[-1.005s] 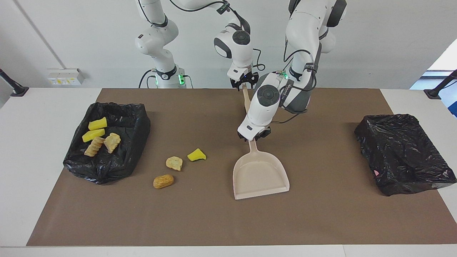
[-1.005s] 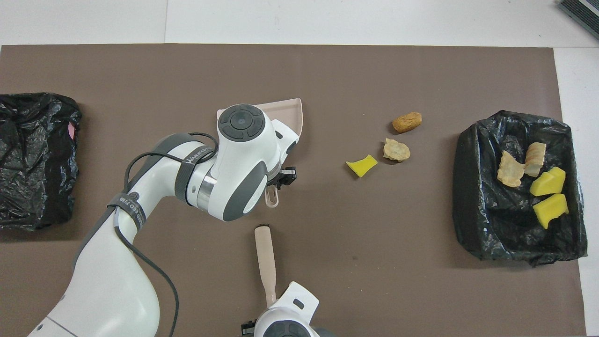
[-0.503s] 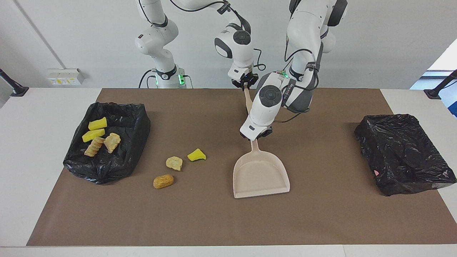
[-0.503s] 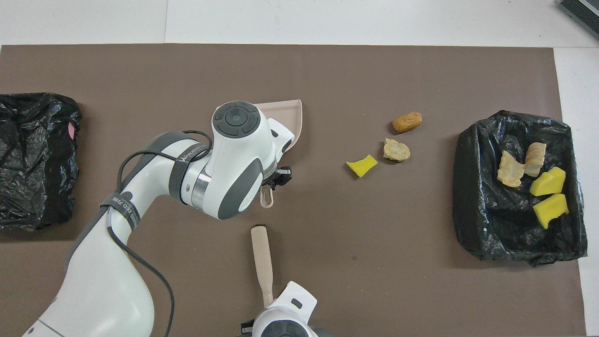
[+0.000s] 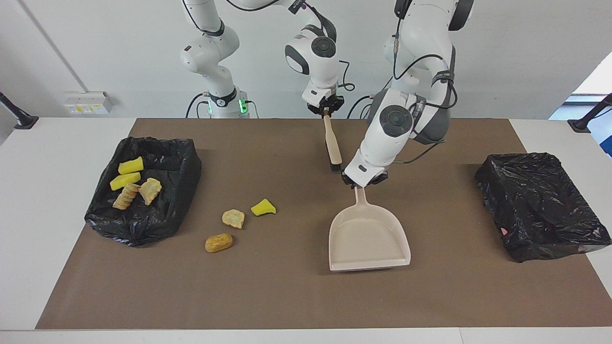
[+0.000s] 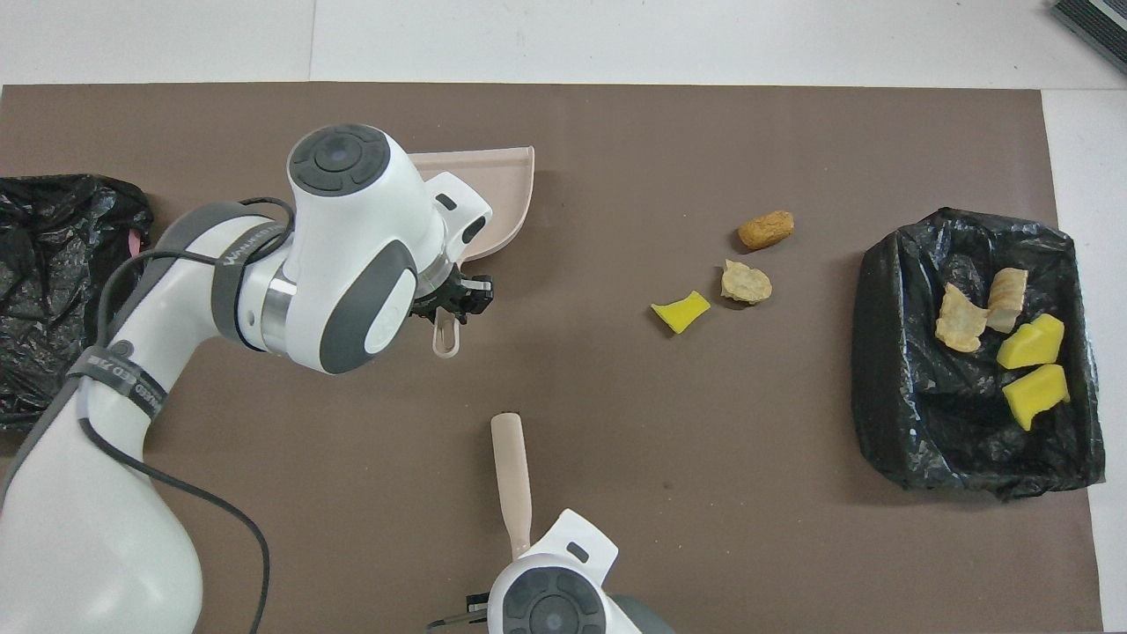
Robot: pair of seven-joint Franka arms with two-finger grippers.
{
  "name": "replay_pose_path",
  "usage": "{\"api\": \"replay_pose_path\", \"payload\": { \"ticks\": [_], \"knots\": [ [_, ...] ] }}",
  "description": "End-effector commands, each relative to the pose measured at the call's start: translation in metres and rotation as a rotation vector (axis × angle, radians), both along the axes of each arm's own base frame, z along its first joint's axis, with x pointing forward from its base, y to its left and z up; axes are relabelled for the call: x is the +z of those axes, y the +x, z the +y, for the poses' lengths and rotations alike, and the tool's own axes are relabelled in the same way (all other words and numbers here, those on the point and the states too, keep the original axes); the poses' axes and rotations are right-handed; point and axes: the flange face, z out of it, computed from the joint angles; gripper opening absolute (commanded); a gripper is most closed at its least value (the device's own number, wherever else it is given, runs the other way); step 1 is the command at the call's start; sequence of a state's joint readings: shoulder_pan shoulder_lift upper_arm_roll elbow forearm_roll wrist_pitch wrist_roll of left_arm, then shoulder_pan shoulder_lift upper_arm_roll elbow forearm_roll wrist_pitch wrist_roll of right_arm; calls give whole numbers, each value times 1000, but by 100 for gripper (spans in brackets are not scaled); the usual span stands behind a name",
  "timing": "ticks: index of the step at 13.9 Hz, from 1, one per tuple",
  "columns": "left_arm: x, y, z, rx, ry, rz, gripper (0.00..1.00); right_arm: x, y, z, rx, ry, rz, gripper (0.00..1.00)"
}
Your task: Sweep and dump trash in bin
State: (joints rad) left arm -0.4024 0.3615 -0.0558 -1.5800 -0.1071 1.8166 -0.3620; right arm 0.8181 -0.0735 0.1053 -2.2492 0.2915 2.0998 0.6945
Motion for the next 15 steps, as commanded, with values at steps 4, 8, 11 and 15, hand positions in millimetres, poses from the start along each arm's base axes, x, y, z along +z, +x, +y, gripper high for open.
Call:
{"api": "replay_pose_path", "payload": {
  "ticks": [4, 8, 11, 15],
  "knots": [
    [15, 16, 42, -335, 37, -25, 0, 61, 64, -95, -148, 5, -4, 0],
    [10, 16, 59, -577, 11, 10, 0, 75, 145, -183, -116, -68, 22, 0],
    [3, 5, 66, -747, -1, 45, 0, 60, 183, -253, -56, -133, 17, 0],
    [-4, -30, 44, -961, 66, 89, 0, 49, 239, -316, 94, -300, -26, 0]
  ]
}}
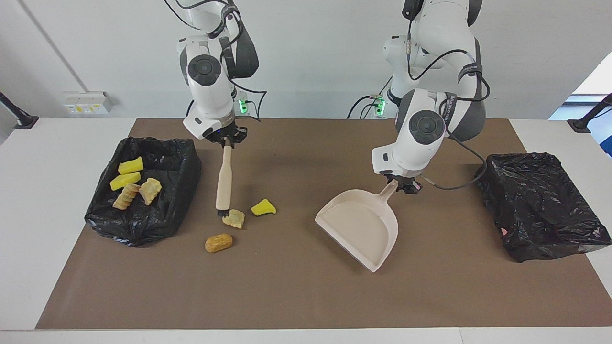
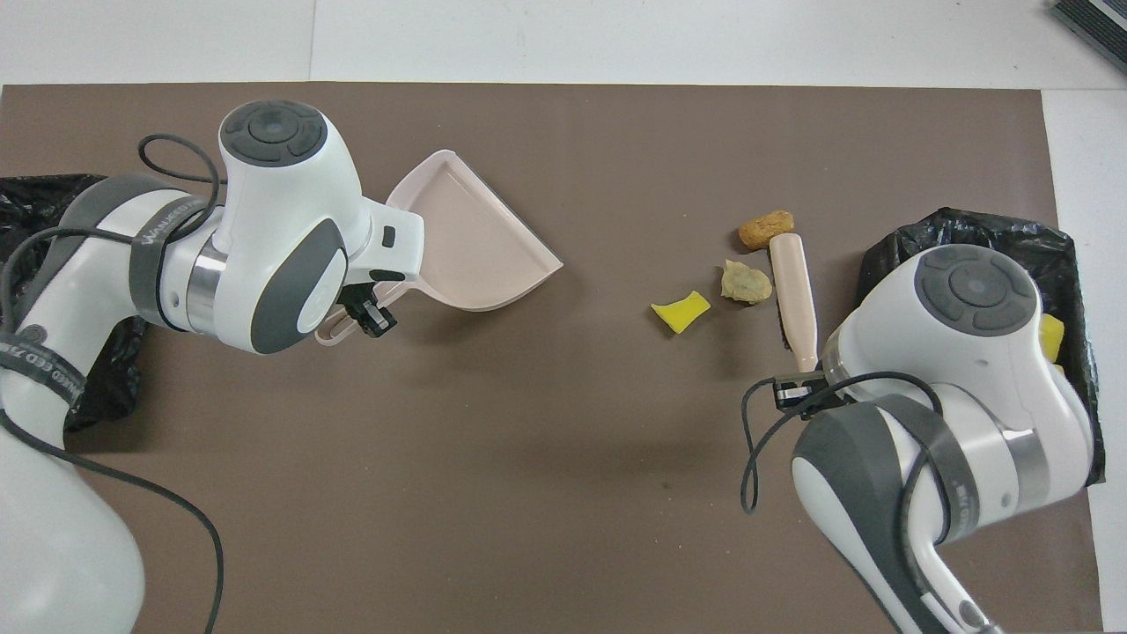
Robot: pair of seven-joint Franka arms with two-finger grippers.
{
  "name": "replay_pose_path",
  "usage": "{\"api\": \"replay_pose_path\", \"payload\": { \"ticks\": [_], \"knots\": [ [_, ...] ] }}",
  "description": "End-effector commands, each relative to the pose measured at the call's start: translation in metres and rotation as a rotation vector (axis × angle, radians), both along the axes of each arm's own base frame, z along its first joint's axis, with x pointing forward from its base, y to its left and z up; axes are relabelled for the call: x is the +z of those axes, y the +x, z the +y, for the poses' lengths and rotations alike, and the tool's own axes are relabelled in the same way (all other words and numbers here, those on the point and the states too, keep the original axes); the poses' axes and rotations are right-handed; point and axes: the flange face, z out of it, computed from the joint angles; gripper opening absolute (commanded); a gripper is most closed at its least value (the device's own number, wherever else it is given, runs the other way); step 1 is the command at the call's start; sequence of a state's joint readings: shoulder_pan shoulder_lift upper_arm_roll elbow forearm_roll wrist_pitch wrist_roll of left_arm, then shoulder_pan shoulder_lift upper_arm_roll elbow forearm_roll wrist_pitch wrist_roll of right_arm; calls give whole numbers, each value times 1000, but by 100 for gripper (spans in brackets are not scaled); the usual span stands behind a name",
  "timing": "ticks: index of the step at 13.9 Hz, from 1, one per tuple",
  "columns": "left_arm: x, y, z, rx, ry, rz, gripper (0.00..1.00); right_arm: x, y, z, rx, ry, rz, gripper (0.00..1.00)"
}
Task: Sweep and dump trash in bin
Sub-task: 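Sweep the remaining pieces with the right gripper into the dustpan held by the left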
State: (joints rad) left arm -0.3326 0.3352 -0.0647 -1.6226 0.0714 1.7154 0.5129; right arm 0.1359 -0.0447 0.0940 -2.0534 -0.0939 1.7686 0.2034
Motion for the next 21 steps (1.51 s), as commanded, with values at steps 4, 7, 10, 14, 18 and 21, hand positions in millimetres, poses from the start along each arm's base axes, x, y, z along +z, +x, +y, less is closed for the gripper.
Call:
{"api": "replay_pose_path", "payload": {
  "ticks": [4, 7, 10, 14, 18, 21],
  "knots": [
    [-15, -67, -50, -210, 114, 21, 0, -17, 77, -37, 185, -169, -4, 0],
    [-13, -96, -75, -292, 149, 8, 0, -26, 88, -69, 279, -208, 2, 0],
    [-13, -107, -85, -319, 145, 3, 0, -43, 93, -60, 314, -219, 8, 0],
    [-26, -122, -94, -347, 144, 3, 0, -71, 88, -51, 251, -211, 20, 0],
    [-28, -122, -95, -333, 138, -13, 0, -81, 55, -21, 217, -143, 68, 0],
    [-32, -128, -90, -333, 137, -15, 0, -85, 37, 9, 214, -56, 96, 0]
  ]
}}
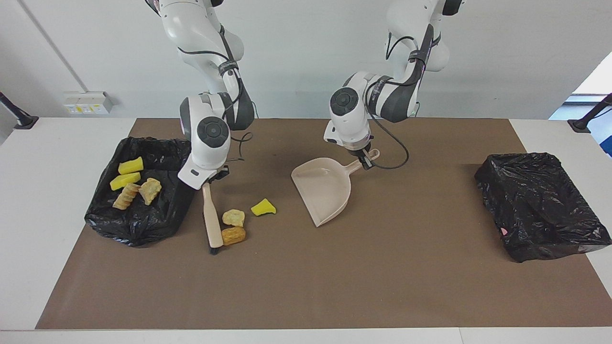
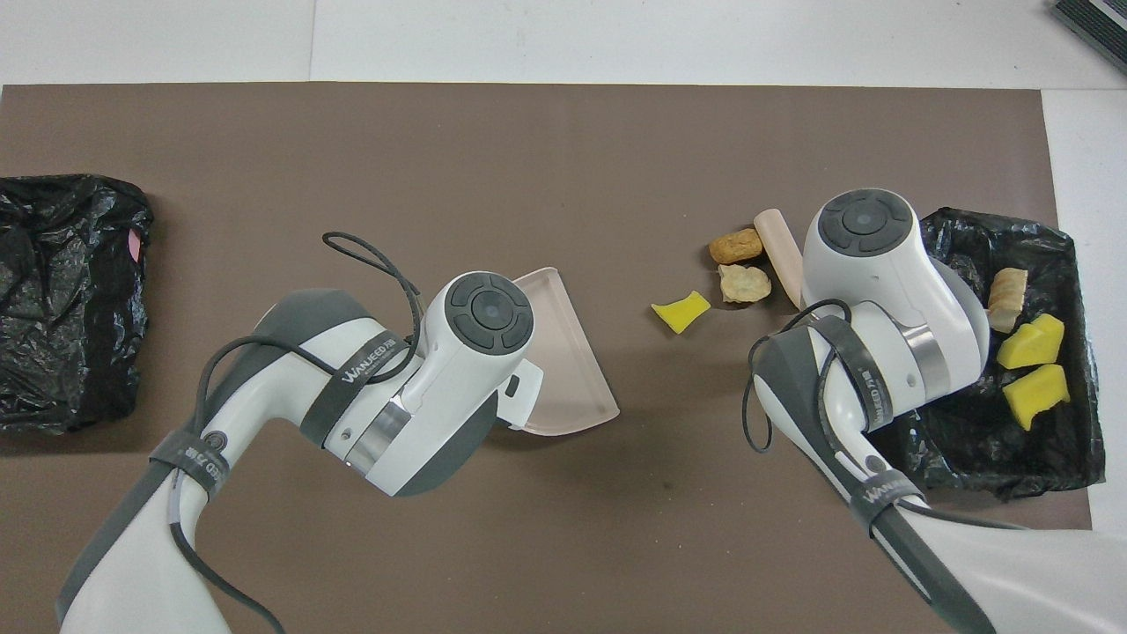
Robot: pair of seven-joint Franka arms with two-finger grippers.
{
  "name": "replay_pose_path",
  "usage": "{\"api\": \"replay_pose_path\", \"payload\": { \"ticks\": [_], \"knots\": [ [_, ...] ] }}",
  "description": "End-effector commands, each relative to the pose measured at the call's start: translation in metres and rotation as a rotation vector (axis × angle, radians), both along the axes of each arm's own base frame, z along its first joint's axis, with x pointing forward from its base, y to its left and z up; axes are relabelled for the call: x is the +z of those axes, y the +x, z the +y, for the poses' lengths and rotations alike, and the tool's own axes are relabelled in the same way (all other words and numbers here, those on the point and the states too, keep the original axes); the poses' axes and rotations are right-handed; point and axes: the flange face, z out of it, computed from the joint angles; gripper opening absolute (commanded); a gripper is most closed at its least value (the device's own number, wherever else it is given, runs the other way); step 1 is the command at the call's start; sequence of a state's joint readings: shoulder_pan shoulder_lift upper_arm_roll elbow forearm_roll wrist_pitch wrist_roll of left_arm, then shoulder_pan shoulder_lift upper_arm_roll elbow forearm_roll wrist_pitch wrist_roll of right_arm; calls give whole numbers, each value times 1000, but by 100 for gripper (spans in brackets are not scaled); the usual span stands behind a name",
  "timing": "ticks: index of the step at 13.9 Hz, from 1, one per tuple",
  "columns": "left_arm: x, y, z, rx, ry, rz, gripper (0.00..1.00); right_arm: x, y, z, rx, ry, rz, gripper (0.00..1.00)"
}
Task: Sweep and dump trash in bin
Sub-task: 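Sweep the remaining pieces with the right gripper into the dustpan held by the left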
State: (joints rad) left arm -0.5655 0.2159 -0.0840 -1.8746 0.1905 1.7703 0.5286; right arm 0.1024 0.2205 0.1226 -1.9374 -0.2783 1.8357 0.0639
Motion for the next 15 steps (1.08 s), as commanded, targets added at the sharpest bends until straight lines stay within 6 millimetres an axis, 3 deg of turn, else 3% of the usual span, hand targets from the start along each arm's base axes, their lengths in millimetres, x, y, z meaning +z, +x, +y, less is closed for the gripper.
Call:
{"api": "replay_pose_path", "payload": {
  "ticks": [1, 8, 12, 15],
  "knots": [
    [-1, -13, 9, -11, -1, -34, 0, 2, -24, 23, -21, 75, 28, 0],
    [-4, -16, 14, -7, 4, -28, 0, -1, -58, 112, -69, 260, 88, 0],
    [-11, -21, 19, -8, -18, -40, 0, 4, -66, 138, -153, 404, 135, 0],
    [-13, -14, 21, -14, -55, -74, 0, 15, -69, 156, -247, 542, 172, 0]
  ]
}}
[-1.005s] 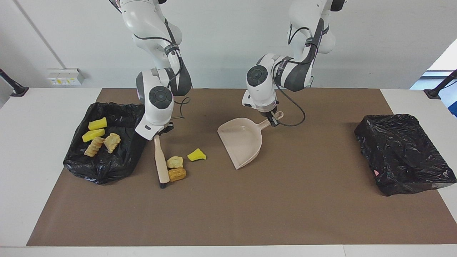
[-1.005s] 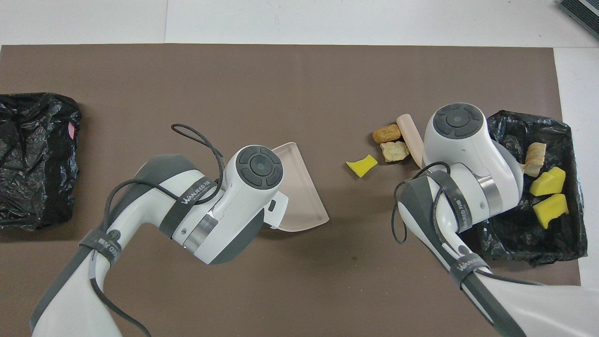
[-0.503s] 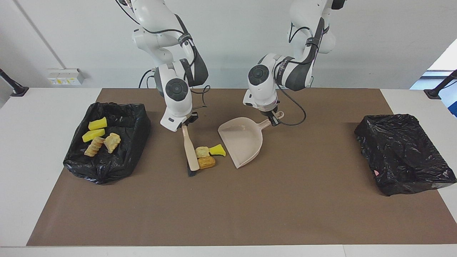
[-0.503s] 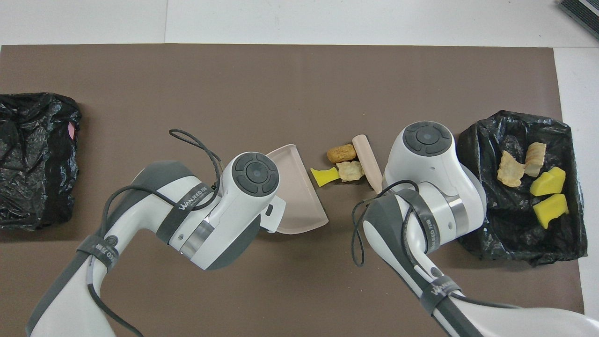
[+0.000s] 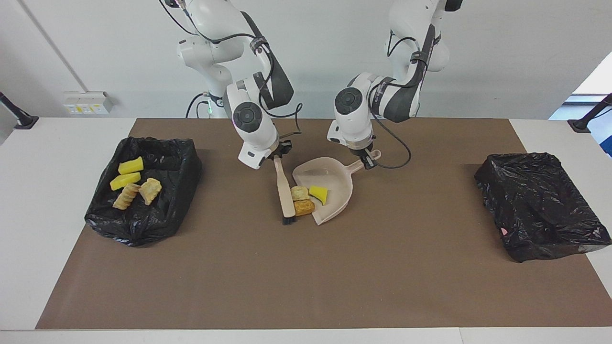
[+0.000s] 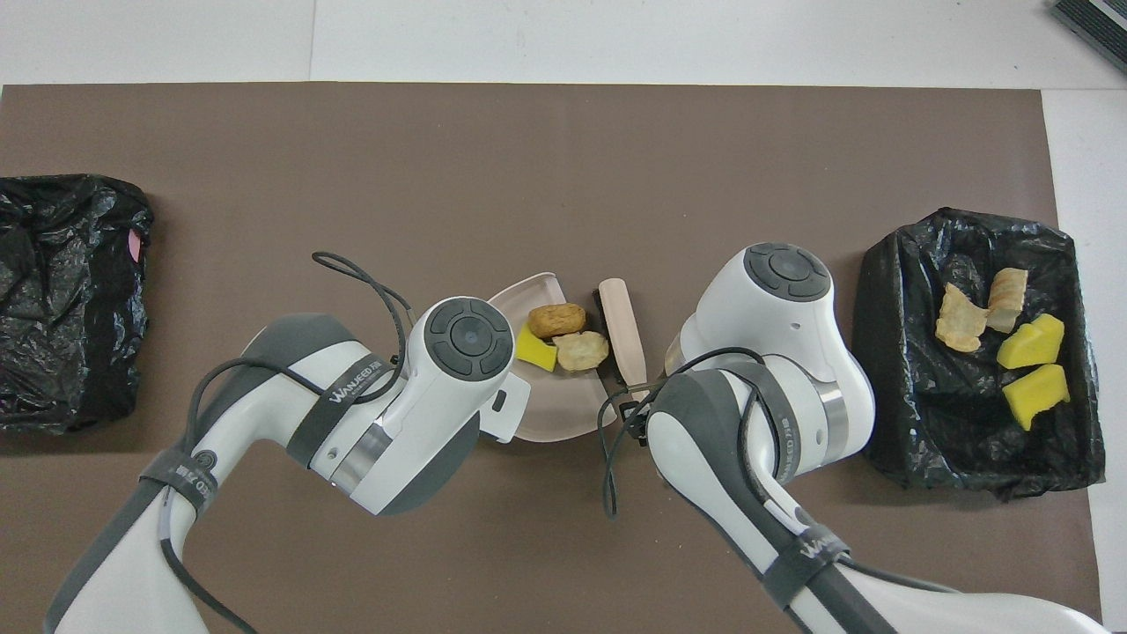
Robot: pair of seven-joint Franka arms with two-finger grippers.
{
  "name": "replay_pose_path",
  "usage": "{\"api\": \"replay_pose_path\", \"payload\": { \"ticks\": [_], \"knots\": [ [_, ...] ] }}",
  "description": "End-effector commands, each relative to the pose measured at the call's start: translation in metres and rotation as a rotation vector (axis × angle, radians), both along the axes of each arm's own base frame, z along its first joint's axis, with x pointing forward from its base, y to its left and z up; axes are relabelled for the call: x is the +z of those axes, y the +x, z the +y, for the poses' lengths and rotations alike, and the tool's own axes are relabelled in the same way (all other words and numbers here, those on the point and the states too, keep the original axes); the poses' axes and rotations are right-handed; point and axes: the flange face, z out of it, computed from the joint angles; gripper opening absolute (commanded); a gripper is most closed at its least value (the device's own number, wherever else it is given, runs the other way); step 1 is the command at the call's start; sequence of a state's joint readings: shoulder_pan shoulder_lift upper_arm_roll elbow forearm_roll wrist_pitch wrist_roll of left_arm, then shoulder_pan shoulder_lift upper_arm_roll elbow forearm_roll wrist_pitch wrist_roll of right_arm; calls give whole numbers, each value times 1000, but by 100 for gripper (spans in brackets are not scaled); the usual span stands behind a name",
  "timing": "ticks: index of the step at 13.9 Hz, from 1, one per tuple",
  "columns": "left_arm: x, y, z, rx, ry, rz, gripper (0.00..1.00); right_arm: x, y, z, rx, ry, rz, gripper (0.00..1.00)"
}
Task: Sweep and dump trash in bin
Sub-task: 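Sweep the remaining pieces with the right gripper into the dustpan held by the left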
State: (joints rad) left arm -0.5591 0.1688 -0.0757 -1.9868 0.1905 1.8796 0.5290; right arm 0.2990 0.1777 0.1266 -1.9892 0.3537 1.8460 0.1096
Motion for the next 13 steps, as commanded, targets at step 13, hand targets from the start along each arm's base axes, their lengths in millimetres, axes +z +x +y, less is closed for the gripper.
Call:
{"api": "replay_pose_path", "payload": {
  "ticks": [13],
  "knots": [
    [53, 71, 79, -51, -130, -70, 0, 148, -31, -39, -166, -69, -72, 0]
  ]
}}
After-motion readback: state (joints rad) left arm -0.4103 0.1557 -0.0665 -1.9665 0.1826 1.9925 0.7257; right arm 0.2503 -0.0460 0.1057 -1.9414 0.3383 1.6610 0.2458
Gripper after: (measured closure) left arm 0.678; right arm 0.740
